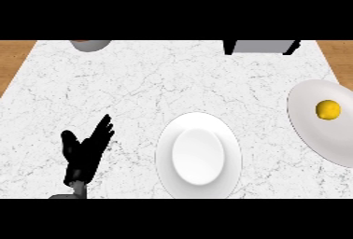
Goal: Pick the lemon from the plate and place it in the plate
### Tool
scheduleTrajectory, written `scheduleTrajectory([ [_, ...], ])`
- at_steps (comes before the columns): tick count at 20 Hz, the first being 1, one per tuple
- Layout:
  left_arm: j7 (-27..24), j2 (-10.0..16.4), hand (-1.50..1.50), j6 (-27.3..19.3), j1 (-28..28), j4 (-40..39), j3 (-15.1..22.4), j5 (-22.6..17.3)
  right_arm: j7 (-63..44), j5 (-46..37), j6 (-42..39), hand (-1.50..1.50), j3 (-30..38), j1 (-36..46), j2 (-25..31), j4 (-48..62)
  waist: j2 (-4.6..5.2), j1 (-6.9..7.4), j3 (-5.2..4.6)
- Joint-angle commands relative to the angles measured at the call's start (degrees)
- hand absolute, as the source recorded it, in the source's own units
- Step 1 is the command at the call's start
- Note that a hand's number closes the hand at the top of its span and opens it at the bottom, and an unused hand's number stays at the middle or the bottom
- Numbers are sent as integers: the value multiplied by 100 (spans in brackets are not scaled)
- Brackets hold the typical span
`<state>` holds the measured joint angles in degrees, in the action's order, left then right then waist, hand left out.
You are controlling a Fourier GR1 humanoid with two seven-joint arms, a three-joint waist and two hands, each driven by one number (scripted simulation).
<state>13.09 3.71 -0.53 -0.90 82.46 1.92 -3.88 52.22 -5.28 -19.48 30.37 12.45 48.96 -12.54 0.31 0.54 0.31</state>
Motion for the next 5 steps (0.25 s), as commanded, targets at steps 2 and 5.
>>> scheduleTrajectory([
  [2, -65, -315, 0, -248, -92, 16, 277, 234, 896, -32, -428, -150, -18, -323, -32, 93, 5, -1, 15],
  [5, -63, 47, 0, 30, -214, 159, 18, 51, 924, -75, -225, -150, -138, -370, -225, -67, -21, -12, -12],
])
